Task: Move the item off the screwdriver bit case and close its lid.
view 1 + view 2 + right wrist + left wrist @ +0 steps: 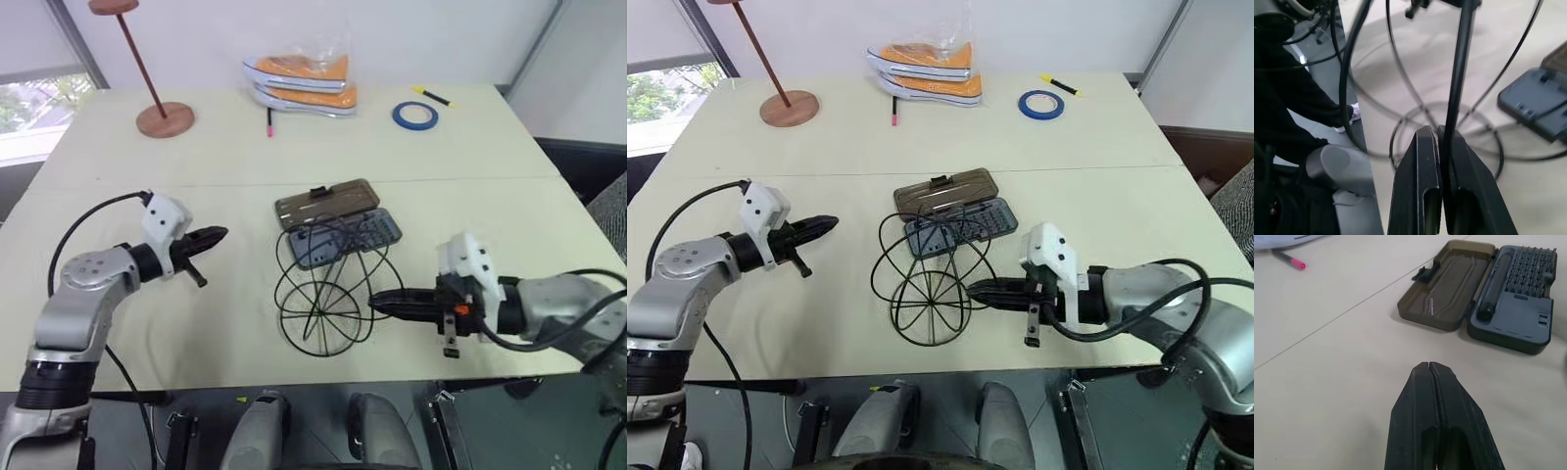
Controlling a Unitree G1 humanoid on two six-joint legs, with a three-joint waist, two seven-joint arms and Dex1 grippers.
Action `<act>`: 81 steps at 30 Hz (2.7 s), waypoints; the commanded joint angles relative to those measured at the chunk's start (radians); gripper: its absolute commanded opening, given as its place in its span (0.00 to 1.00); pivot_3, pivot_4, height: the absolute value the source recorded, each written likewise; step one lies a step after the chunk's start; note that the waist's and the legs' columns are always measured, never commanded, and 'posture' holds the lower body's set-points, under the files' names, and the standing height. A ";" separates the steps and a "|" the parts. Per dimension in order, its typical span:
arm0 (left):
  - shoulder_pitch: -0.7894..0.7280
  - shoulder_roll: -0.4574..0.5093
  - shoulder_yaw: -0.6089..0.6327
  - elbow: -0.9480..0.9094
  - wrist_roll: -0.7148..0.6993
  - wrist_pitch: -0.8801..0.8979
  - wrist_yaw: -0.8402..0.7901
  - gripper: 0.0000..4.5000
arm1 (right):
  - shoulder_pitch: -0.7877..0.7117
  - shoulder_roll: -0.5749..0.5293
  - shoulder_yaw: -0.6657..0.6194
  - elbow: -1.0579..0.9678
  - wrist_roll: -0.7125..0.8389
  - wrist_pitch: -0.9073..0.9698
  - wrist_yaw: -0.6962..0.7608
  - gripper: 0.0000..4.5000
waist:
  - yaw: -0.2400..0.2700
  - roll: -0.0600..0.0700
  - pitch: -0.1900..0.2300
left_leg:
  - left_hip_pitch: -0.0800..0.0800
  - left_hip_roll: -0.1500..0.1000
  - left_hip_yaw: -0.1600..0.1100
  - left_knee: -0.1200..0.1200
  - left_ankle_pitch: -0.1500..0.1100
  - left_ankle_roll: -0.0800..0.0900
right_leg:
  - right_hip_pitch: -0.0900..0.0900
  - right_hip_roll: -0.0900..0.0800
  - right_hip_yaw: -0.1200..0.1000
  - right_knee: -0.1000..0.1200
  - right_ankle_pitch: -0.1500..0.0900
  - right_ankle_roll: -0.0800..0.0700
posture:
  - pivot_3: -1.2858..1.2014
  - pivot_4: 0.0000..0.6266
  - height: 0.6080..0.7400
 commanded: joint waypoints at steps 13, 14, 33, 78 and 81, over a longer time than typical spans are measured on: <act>-0.064 -0.053 -0.040 0.077 0.047 -0.104 -0.005 0.00 | -0.448 -0.072 -0.108 0.337 0.005 -0.012 0.003 0.01 | -0.001 0.000 0.000 | -0.002 0.000 0.000 0.000 0.000 0.000 | -0.002 0.000 0.000 0.000 0.001 0.000 | 0.52 0.24 1.00; -0.065 -0.056 -0.041 0.079 0.048 -0.107 -0.004 0.00 | -0.467 -0.062 -0.103 0.360 -0.008 -0.015 -0.010 0.01 | -0.001 0.000 0.000 | -0.002 0.000 0.001 0.000 0.000 0.000 | -0.002 0.000 0.000 0.000 0.001 0.000 | 0.52 0.24 1.00; -0.061 -0.077 -0.048 0.072 0.064 -0.117 0.009 0.00 | -0.507 0.286 -0.078 0.851 -0.751 -0.592 -0.733 0.01 | -0.004 0.000 0.000 | -0.009 -0.006 0.003 0.001 0.002 -0.003 | -0.014 -0.001 0.004 0.006 0.005 0.001 | 0.52 0.24 1.00; -0.054 -0.119 -0.095 0.068 0.102 -0.142 0.013 0.00 | -0.149 0.568 -0.209 0.914 -0.885 -0.502 -1.095 0.98 | -0.029 0.003 -0.003 | 0.009 -0.006 0.004 -0.002 0.002 -0.002 | -0.001 0.001 0.012 0.009 0.005 0.001 | 0.52 0.24 1.00; -0.053 -0.120 -0.095 0.068 0.104 -0.144 0.013 0.00 | -0.078 0.581 -0.203 0.765 -0.878 -0.409 -1.074 0.98 | -0.028 0.003 -0.003 | 0.009 -0.005 0.003 -0.002 0.002 -0.002 | -0.001 0.001 0.012 0.010 0.004 0.001 | 0.52 0.24 1.00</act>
